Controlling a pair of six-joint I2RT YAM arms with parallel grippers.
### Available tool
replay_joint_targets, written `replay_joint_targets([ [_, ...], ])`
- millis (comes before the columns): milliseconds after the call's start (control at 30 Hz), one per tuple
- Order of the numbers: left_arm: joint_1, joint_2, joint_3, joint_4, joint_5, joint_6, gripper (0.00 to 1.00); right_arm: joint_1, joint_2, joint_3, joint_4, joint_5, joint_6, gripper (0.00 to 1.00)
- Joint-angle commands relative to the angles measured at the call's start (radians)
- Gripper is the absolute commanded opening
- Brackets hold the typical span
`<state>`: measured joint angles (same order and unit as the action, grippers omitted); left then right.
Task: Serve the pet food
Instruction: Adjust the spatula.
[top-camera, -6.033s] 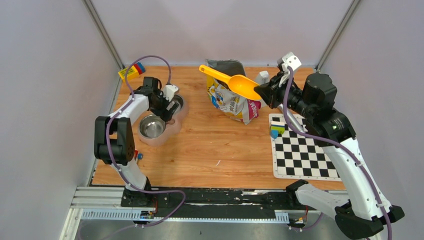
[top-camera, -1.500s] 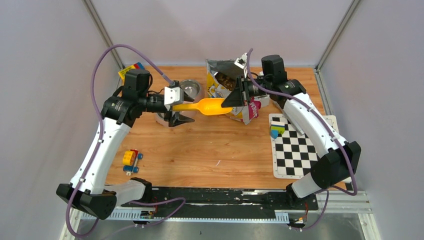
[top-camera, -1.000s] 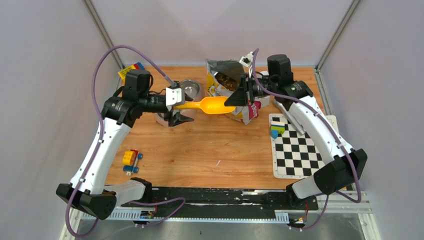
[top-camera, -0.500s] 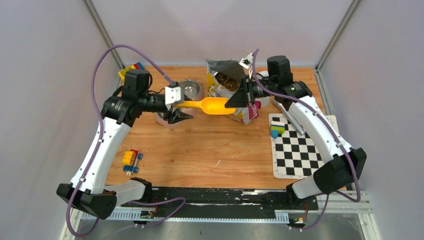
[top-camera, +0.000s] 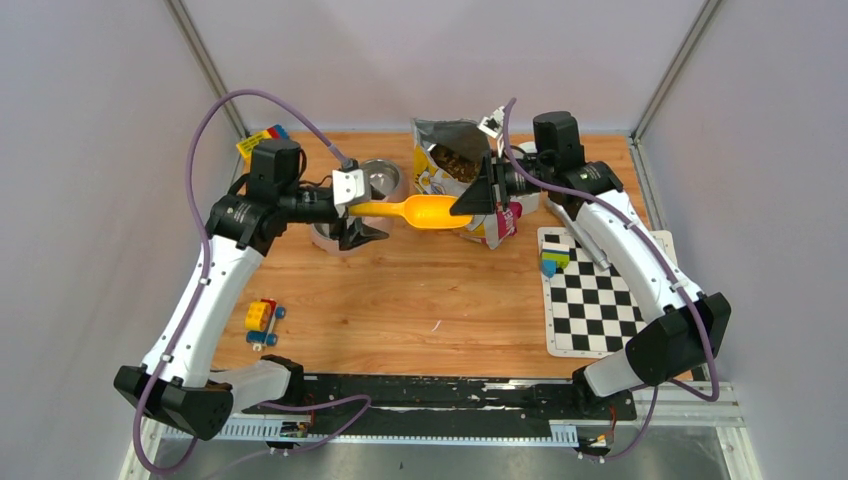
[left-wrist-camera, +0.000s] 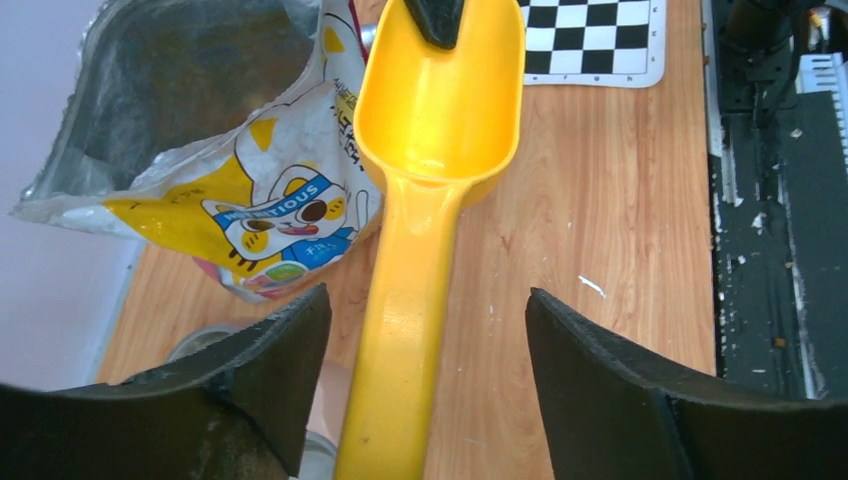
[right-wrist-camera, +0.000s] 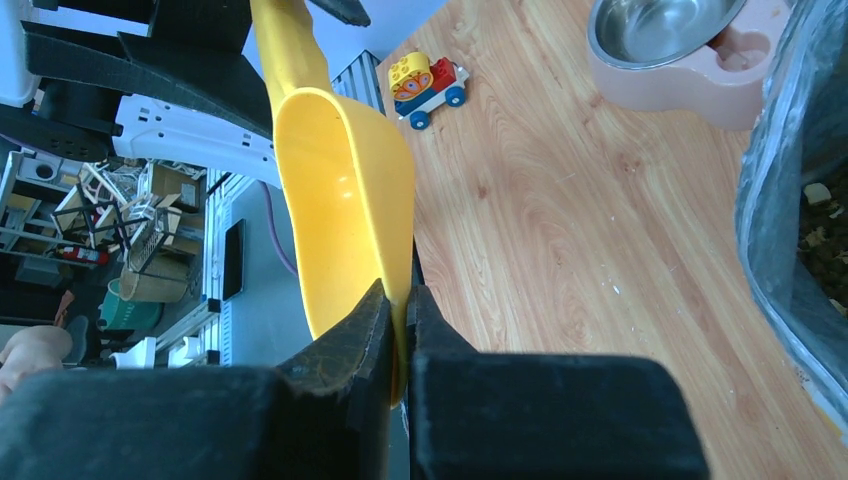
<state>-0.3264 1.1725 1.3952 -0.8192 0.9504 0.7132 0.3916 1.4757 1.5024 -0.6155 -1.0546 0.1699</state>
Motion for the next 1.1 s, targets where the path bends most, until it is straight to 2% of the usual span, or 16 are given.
replay_joint_targets([
  [0, -0.003, -0.023, 0.010, 0.040, -0.007, -0.017, 0.84, 0.005, -0.024, 0.037, 0.004, -0.019, -0.037, 0.00],
  [100, -0.003, -0.031, 0.034, 0.010, 0.017, -0.002, 0.94, -0.001, -0.030, 0.030, -0.009, 0.003, -0.054, 0.00],
  [167, -0.002, -0.033, 0.050, -0.006, 0.032, 0.003, 0.97, -0.004, -0.031, 0.027, -0.018, 0.008, -0.061, 0.00],
  [267, -0.002, -0.025, 0.059, -0.017, 0.041, 0.006, 0.96, -0.005, -0.028, 0.025, -0.021, -0.010, -0.057, 0.00],
  [433, -0.002, -0.013, 0.056, -0.039, 0.039, 0.038, 0.87, -0.004, -0.035, 0.034, -0.039, -0.035, -0.070, 0.00],
  [633, -0.002, 0.000, 0.055, -0.043, 0.052, 0.044, 0.66, 0.000, -0.029, 0.047, -0.058, -0.060, -0.083, 0.00],
  [733, -0.002, 0.004, 0.063, -0.049, 0.067, 0.043, 0.51, 0.003, -0.022, 0.046, -0.066, -0.055, -0.090, 0.00],
  [833, -0.002, 0.011, 0.067, -0.062, 0.086, 0.056, 0.29, 0.007, -0.014, 0.052, -0.067, -0.053, -0.087, 0.00],
  [933, -0.003, 0.015, 0.070, -0.085, 0.104, 0.072, 0.20, 0.012, -0.003, 0.071, -0.066, -0.060, -0.075, 0.00],
  [1033, -0.003, 0.018, 0.065, -0.090, 0.115, 0.079, 0.04, 0.015, 0.014, 0.092, -0.063, -0.068, -0.062, 0.00],
  [1067, -0.003, 0.018, 0.064, -0.091, 0.115, 0.082, 0.03, 0.015, 0.018, 0.099, -0.063, -0.070, -0.058, 0.00],
])
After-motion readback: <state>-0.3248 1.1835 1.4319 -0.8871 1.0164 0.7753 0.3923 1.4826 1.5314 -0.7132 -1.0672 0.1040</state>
